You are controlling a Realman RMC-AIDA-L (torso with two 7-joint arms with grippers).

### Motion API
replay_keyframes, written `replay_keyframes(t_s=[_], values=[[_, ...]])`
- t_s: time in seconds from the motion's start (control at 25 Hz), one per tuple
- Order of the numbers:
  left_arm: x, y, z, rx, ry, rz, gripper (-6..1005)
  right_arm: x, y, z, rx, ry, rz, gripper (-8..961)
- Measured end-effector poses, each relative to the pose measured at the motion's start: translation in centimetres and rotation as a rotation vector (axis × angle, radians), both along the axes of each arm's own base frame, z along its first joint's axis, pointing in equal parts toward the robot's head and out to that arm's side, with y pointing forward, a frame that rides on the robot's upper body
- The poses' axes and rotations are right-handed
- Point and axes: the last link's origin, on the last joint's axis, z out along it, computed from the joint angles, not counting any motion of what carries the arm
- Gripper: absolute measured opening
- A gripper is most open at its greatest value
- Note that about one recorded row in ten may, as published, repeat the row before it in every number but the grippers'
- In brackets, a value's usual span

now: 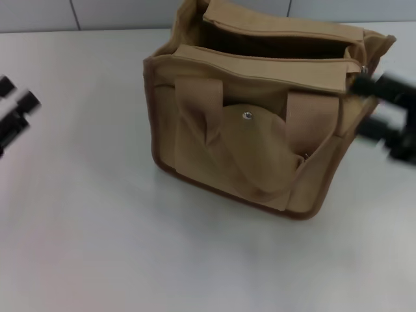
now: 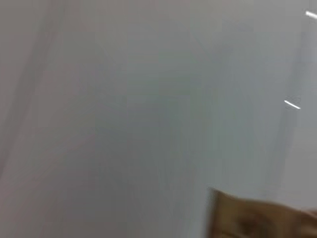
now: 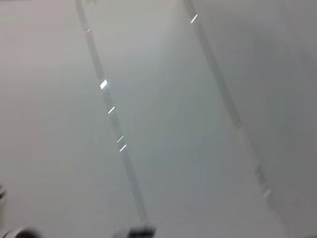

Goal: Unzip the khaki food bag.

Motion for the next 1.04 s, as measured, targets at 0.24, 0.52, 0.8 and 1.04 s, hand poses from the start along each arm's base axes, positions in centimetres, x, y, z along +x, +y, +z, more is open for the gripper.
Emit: replay_keyframes(t_s=[0.24,0.52,0.8,1.04], values=[[2.3,-1.6,1.2,-0.218,0.122,-0.291,615,-1.1,-0.7,-3.1,-0.146,-0.106,0.109,694],[3.2,-2.0,0.3,-0.303,0.115,-0.354,653,-1.5,-1.0,-4.7,-0.182,-0.129,0.133,694],[3.6,-2.2,-0.7,-0.309,0.082,-0.357,656,-1.3,-0.9,-5.0,-0.184,-0.136,0.115,694],[3.7,-2.3,-0.7,-0.324,0.061,-0.351,656,-1.6,-0.4,-4.9,-0.177,-0.143,0.121,694]])
